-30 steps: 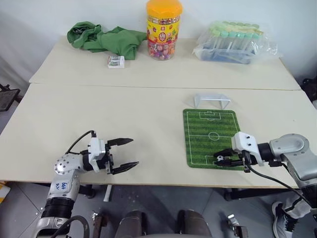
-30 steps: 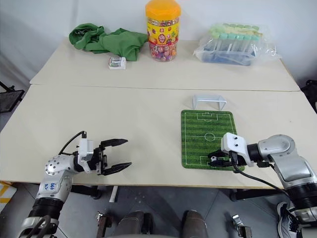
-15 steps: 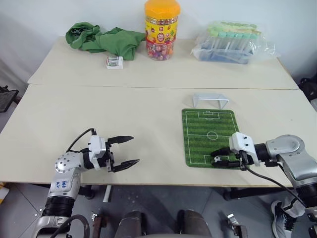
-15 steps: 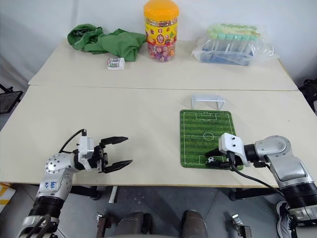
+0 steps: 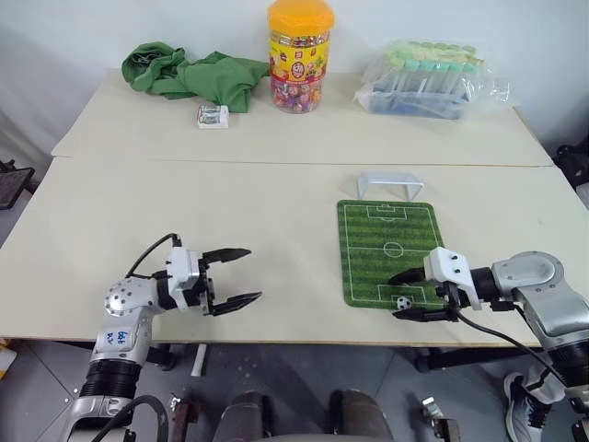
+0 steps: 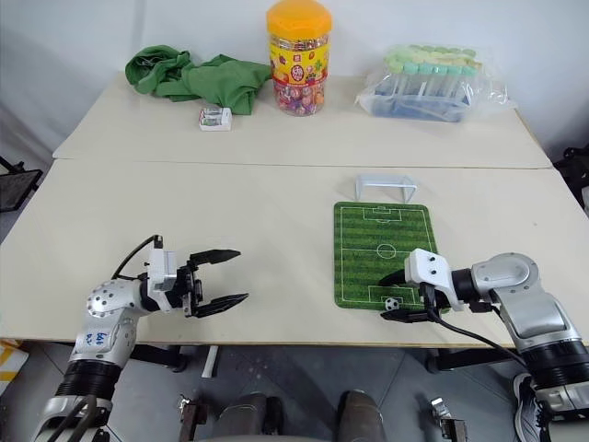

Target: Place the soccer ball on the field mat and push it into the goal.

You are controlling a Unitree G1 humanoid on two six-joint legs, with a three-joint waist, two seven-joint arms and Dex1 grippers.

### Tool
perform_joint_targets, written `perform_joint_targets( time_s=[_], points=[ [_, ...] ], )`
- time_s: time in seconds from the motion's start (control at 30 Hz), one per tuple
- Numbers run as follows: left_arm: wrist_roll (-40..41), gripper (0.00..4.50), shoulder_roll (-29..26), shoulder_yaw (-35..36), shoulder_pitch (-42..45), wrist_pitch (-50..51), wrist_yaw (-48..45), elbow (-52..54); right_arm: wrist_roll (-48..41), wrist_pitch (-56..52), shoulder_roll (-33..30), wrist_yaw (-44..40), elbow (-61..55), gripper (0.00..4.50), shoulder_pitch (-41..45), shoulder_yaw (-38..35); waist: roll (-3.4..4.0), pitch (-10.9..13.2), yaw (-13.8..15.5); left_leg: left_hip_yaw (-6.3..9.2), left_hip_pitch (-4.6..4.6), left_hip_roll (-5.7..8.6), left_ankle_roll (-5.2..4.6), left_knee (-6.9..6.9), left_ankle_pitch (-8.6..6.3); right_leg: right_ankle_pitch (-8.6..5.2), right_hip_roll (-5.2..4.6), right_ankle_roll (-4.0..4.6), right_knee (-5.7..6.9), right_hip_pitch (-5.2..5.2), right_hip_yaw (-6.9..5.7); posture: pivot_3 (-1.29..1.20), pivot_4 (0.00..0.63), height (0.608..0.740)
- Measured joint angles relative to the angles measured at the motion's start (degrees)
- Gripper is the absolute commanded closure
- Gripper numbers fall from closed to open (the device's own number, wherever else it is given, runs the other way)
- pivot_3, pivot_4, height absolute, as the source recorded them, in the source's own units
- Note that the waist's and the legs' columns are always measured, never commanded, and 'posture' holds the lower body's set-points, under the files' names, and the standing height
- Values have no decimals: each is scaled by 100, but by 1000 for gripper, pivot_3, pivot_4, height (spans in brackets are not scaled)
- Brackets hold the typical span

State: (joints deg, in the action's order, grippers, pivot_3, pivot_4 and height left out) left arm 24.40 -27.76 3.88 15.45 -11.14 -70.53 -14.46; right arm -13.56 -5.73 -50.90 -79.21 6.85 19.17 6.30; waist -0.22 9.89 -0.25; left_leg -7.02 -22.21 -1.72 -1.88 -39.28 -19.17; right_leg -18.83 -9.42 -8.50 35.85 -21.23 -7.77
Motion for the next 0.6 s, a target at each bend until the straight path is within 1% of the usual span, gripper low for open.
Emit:
perform_joint_targets(
  time_s=[0.27,0.6],
  points=[
    [-2,0,55,-47,120,-4,5,-5,33,-46,0,-1,62,989,257,0,0,0,6,3,-3,1,0,2,0,0,0,0,0,-2,-2,0,150,740],
    [-9,0,89,-48,119,-16,40,-18,32,-59,-1,-2,37,989,236,0,0,0,15,3,-7,2,0,3,0,0,0,0,0,-6,-3,0,150,740]
  ],
)
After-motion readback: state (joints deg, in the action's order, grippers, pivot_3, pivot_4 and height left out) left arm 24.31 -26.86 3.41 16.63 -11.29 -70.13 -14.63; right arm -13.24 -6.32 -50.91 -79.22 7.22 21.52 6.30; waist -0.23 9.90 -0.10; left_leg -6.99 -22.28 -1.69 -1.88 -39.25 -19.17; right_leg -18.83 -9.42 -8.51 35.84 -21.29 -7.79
